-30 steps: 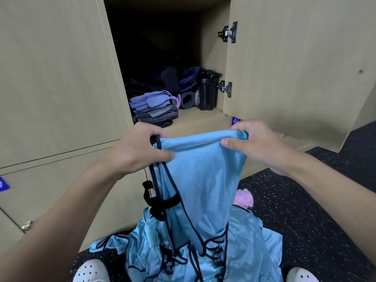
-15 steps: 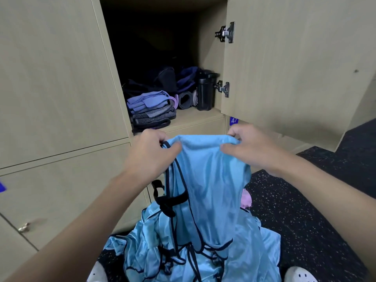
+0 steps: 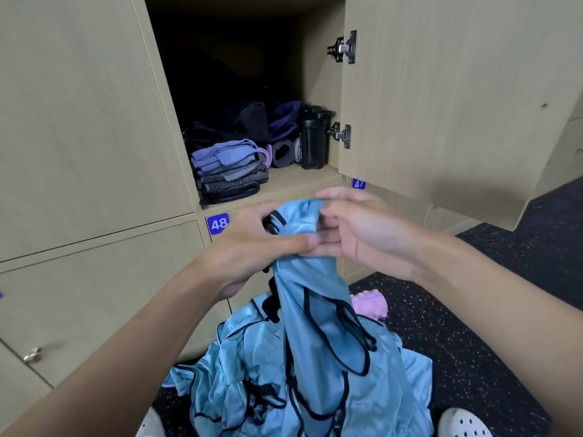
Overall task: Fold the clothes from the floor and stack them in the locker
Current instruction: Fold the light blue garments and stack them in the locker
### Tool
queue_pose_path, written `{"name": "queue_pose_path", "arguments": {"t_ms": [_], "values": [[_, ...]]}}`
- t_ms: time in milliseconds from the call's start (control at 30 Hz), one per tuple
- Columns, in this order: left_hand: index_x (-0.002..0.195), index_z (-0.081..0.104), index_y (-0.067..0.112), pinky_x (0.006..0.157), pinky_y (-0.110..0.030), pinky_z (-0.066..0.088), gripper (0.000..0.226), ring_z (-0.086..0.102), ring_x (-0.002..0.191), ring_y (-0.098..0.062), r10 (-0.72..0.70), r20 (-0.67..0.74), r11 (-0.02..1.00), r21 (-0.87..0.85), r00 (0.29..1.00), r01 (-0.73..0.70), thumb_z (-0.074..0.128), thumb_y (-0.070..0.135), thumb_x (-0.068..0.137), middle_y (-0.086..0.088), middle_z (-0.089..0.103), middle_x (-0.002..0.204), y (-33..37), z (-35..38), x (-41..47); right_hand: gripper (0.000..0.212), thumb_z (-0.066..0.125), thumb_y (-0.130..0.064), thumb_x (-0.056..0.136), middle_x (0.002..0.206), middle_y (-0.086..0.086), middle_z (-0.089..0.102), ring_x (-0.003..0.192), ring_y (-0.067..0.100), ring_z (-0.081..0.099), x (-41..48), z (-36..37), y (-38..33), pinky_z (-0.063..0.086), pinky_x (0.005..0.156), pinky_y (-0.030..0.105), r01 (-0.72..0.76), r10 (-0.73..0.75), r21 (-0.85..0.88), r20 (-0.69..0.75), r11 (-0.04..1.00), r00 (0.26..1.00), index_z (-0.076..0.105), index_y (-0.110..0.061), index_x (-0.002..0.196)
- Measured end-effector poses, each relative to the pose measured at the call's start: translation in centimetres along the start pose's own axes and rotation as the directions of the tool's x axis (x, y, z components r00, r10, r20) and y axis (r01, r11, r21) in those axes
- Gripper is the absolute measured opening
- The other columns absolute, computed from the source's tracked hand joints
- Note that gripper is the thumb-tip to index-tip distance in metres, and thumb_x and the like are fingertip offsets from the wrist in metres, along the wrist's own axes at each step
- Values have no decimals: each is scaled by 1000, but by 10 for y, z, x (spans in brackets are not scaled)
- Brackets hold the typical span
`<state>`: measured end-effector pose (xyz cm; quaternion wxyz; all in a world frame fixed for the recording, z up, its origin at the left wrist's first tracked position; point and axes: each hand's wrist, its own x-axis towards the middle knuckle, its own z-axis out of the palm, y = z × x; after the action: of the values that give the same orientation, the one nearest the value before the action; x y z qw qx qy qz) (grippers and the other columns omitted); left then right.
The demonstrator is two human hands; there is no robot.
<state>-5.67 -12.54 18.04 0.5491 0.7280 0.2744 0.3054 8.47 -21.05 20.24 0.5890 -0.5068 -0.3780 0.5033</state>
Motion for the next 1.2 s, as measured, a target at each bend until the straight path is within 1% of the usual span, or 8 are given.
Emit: {"name": "queue_pose_path", "arguments": {"t_ms": [233,333,433,567,733,900,1033,1200], "values": [[104,71,7,57,-23,55,18,69,71,-16,-23,-152,978,-208,988,-9,68,0,88,-6,72,83,15,-17,2,45,63,-8,92,105,9,72,77,8,66,-1,-14,2,48,68,21,196,-280,-393,-169,898,945,45,-23,132],[110,70,7,67,-27,60,19,71,77,-19,-48,-115,941,-337,992,7,62,5,93,-9,74,92,24,-22,0,86,81,-30,76,116,-7,71,103,3,67,-3,-14,13,45,88,24,127,-100,-412,88,902,991,29,-42,143],[117,68,4,73,-33,62,24,72,86,-23,-97,-146,909,-416,985,27,60,9,95,-13,75,102,24,-25,1,88,86,-16,73,119,-4,71,107,15,69,-1,-6,27,53,97,42,137,-72,-391,176,910,982,34,-36,141],[138,48,14,73,-42,63,59,75,90,-22,-213,-243,886,-457,946,82,75,22,86,-9,75,110,16,-22,2,77,82,-2,75,114,3,70,94,23,73,5,2,29,60,83,47,202,-213,-269,-11,942,977,42,-36,132],[151,18,49,71,-36,61,110,75,90,-17,-233,17,912,-342,972,225,84,24,67,14,76,103,5,-2,-12,77,82,-8,78,125,7,64,104,21,70,14,-5,23,58,90,43,301,-327,-159,-175,940,929,40,-44,131],[142,38,48,82,-32,60,96,74,95,-16,-16,-107,978,-209,994,-7,79,-8,75,22,74,94,4,1,-14,71,83,-19,77,129,-2,59,107,12,67,10,-12,21,55,96,37,262,-291,-275,-71,925,954,46,-41,133],[128,60,29,72,-38,62,66,74,82,-27,9,-231,974,-218,973,-61,79,-7,76,-10,75,91,9,-4,-11,84,90,-17,66,121,-7,67,107,9,68,4,-12,24,53,98,38,225,-208,-467,87,855,974,47,-35,136],[121,63,21,71,-35,62,51,75,77,-19,57,-264,983,-153,963,-100,83,4,77,-3,76,83,13,-7,-8,30,82,-6,76,90,1,75,82,15,72,6,-10,23,59,84,43,262,-296,-543,25,798,955,67,-12,101]]}}
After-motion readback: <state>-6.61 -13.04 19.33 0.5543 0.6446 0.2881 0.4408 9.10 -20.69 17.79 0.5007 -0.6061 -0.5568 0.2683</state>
